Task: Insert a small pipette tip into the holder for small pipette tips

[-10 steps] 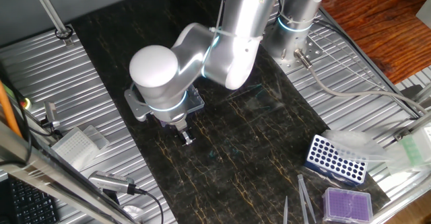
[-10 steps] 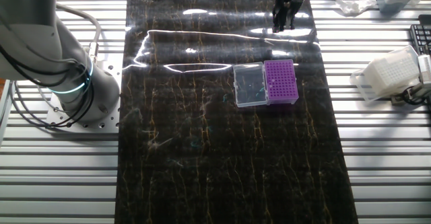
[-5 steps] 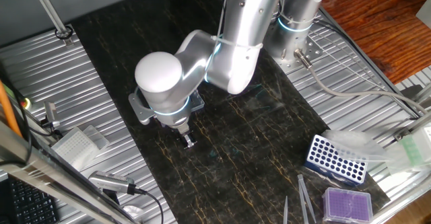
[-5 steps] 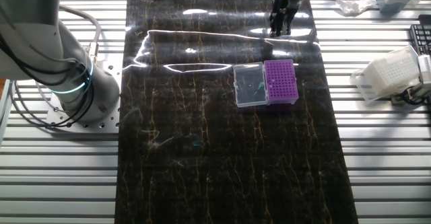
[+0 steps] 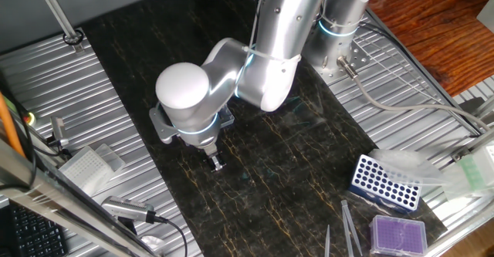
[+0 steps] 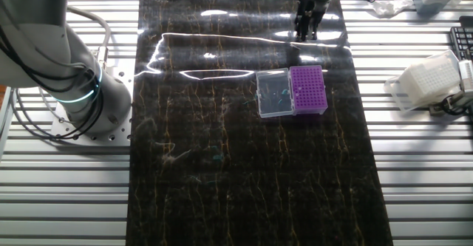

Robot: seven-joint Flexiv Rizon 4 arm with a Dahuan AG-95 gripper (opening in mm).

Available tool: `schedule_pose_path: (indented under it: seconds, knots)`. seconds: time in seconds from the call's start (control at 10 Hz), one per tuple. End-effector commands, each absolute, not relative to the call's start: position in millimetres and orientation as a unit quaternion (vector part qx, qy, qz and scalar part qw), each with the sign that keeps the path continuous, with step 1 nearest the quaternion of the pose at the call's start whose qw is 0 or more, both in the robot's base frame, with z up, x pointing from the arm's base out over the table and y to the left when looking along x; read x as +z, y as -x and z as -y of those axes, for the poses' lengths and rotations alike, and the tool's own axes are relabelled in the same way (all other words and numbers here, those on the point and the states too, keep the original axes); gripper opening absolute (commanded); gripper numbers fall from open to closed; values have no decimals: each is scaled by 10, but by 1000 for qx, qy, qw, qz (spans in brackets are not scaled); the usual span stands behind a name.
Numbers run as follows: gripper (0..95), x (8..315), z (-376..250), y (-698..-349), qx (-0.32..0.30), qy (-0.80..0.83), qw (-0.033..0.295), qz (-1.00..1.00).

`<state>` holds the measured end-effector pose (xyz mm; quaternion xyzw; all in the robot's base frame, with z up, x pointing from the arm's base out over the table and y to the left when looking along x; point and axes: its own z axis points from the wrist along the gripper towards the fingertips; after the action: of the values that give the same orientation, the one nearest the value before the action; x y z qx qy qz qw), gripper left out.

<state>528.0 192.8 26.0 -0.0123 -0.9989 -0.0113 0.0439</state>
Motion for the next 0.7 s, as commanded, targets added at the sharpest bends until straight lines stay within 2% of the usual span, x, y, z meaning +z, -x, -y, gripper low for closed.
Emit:
schedule_pose_path:
  seconds: [0.1, 0.7]
  knots:
    - [0, 255, -1925, -5278, -10, 42, 42, 998]
    - [0, 229, -1894, -5226, -8, 85, 43, 995]
